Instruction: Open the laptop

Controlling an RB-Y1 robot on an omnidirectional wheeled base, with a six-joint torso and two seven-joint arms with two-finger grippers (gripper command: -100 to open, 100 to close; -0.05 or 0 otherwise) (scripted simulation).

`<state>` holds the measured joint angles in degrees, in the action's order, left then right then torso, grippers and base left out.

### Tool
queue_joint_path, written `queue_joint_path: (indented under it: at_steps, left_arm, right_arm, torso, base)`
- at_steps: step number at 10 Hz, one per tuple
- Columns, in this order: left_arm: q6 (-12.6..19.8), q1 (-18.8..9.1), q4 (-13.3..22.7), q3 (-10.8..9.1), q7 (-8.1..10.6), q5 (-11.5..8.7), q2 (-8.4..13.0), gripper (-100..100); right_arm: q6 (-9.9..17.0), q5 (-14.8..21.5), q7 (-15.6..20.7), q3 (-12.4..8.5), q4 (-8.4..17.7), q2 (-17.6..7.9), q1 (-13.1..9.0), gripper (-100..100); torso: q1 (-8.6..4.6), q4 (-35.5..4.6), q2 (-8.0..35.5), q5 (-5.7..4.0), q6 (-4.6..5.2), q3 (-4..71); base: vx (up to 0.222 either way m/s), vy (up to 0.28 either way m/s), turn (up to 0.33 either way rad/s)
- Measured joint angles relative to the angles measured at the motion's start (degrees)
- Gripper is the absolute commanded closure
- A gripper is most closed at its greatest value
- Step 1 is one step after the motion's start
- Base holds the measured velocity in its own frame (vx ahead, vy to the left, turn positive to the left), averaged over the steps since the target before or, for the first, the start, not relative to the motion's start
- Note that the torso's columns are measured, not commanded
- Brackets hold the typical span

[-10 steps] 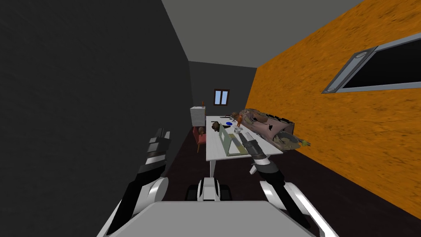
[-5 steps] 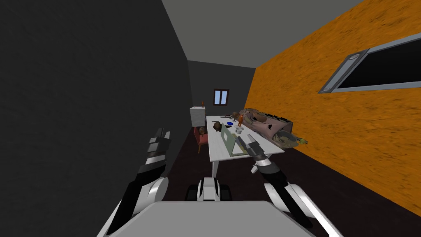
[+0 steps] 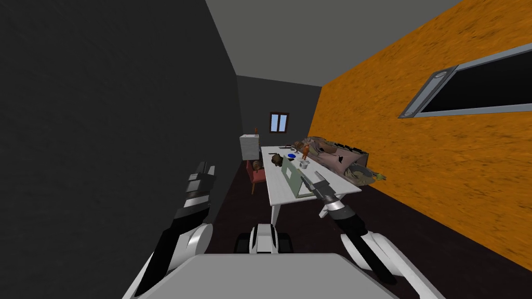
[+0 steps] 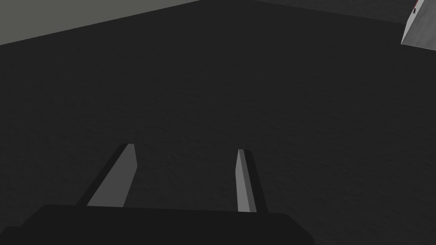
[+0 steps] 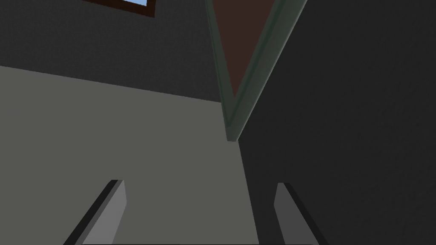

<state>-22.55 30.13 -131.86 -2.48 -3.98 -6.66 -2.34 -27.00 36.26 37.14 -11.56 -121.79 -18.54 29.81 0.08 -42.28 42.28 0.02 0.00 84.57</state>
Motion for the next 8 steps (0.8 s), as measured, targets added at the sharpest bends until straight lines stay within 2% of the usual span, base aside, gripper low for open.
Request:
queue_joint_path:
  at_steps: [8]
  left_arm:
    - [0.0,0.0,0.0,0.00,0.00,0.0,0.0,0]
  right_arm:
    - [1.5,9.0,10.4,-4.4,5.7,-6.0,0.1,-100]
  torso:
    - [-0.09,0.0,0.0,-0.03,0.00,0.0]
  base:
    - [0.010,0.092,-0.037]
